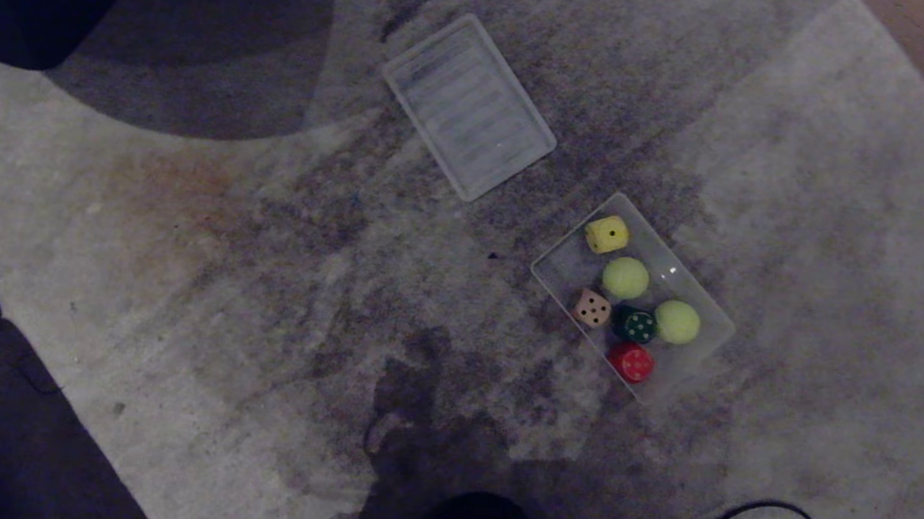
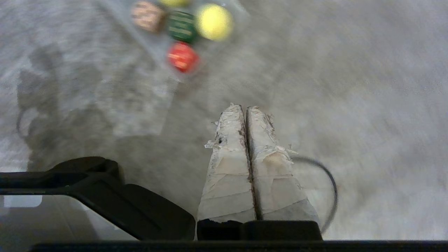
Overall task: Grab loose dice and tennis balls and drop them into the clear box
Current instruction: Close the lid
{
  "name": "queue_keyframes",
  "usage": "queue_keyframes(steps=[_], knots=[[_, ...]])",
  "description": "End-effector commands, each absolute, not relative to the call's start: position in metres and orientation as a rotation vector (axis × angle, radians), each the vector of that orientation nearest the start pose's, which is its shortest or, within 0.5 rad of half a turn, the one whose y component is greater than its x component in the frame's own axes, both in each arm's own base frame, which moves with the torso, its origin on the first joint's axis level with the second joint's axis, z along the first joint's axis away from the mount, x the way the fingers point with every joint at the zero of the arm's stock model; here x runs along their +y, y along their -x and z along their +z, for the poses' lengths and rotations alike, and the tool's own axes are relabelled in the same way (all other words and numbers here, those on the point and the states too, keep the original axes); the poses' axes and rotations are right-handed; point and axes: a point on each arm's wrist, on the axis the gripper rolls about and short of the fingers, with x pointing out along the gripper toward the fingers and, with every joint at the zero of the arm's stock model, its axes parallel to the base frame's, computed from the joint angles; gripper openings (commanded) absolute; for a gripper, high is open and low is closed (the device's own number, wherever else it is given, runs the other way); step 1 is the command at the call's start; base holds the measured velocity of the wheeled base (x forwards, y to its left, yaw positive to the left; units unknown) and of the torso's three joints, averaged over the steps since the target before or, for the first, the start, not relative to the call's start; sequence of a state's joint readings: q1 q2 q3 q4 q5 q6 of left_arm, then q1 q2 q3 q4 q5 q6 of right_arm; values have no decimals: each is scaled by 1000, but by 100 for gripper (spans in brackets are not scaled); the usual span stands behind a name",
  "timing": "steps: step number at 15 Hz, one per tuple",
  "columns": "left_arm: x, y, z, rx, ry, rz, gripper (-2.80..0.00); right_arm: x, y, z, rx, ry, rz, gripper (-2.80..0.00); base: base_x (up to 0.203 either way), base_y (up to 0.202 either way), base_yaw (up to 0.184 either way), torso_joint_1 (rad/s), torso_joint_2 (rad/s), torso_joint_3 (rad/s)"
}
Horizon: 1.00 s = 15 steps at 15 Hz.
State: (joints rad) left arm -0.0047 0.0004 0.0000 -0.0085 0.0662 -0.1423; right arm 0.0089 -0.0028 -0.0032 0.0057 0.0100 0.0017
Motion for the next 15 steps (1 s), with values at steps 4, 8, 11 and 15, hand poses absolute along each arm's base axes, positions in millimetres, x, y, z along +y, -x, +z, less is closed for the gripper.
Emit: queue_keyframes(steps=[4, 8, 11, 15], knots=[[2, 23, 76, -13, 144, 61, -280, 0, 23, 76, 3, -2, 20, -280, 1, -9, 166, 3, 5, 2], [2, 23, 76, -12, 146, 61, -280, 0, 23, 76, 3, -3, 20, -280, 1, -8, 166, 1, 2, 2], [2, 23, 76, -12, 144, 61, -280, 0, 23, 76, 3, -2, 18, -280, 0, -8, 167, 2, 3, 3], [2, 23, 76, -12, 146, 61, -280, 0, 23, 75, 5, -2, 20, -280, 0, -4, 97, 1, 0, 2]])
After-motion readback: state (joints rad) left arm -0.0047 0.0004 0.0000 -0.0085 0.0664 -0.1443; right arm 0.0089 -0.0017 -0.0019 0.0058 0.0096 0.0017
